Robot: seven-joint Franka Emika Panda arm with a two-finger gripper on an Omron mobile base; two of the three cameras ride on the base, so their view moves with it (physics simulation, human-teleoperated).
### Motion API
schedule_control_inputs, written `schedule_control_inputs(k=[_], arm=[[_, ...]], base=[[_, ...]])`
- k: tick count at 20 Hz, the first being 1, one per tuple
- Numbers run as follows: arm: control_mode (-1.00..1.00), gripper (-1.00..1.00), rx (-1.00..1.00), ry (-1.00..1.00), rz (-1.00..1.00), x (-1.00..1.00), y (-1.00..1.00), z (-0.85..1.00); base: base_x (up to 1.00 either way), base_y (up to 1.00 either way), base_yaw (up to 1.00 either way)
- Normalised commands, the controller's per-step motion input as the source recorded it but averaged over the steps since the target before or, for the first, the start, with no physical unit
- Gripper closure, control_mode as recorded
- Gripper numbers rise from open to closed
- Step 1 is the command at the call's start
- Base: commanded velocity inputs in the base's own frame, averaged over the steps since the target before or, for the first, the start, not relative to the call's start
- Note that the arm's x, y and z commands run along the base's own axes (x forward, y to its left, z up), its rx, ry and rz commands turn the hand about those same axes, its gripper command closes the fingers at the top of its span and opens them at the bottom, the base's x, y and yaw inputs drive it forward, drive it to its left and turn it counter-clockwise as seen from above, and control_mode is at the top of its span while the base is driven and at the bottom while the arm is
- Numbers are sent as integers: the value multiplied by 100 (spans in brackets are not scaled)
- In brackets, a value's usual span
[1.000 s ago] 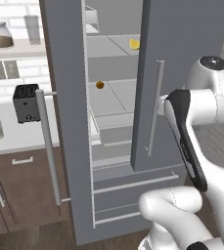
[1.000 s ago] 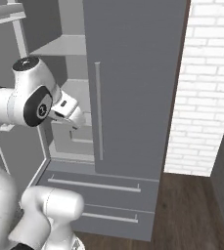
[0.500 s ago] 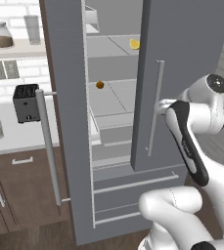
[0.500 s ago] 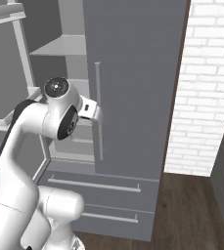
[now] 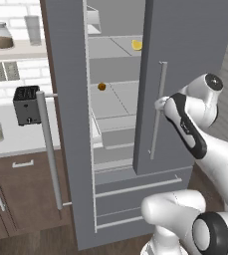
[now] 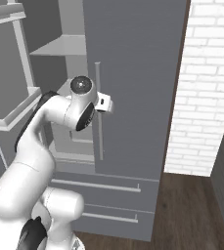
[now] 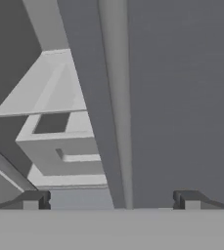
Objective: Grab a lemon wedge from the fridge and one ice cube from the ice bowl, and put them in the glass of lemonade.
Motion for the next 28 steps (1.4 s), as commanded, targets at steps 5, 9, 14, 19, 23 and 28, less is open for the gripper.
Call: schedule_control_inputs(k=[5, 9, 14, 19, 23, 28], arm=[[-100, -100, 0, 0, 2, 72, -1, -18], [-100, -100, 0, 0, 1, 68, -3, -21], [-100, -100, -1, 0, 0, 60, -11, -23], [-100, -100, 0, 0, 0, 67, 0, -11], [-100, 100, 0, 0, 0, 39, 0, -5], [-100, 100, 0, 0, 0, 0, 0, 0]], base=[[0, 0, 0], [0, 0, 0], [0, 0, 0], [0, 0, 0], [0, 0, 0], [0, 0, 0]])
